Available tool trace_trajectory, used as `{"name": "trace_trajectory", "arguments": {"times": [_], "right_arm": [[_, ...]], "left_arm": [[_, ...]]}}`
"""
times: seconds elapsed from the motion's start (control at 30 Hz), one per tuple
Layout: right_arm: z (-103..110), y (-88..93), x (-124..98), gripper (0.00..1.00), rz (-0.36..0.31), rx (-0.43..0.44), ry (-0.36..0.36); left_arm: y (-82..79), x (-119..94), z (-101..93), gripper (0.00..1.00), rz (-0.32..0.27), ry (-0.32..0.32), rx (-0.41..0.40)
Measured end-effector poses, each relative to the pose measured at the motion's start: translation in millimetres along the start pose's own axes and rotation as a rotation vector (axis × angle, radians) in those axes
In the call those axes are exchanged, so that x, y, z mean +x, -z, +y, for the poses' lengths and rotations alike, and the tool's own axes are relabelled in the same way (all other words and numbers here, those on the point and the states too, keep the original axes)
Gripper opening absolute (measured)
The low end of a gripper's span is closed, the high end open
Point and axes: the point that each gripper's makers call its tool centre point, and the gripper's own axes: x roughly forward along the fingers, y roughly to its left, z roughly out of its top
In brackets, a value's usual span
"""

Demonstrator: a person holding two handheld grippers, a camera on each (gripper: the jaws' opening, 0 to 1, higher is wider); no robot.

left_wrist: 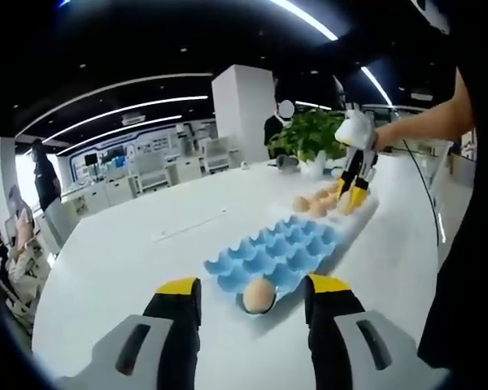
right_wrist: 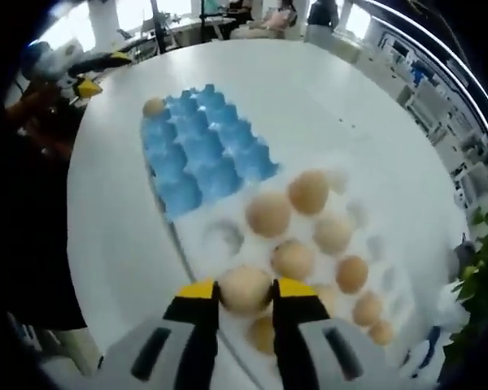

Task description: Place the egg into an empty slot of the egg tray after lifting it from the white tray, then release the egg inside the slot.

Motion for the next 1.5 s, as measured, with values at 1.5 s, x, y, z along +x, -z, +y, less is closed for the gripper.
{"name": "trace_trajectory", "arguments": {"times": [1.5], "right_arm": [[44.0,-81.4,12.6,0.25,-0.058,-0.156,-0.086]], "left_arm": [[2.6,-6.0,5.4,0.53,-0.008,0.0,0.003]]}}
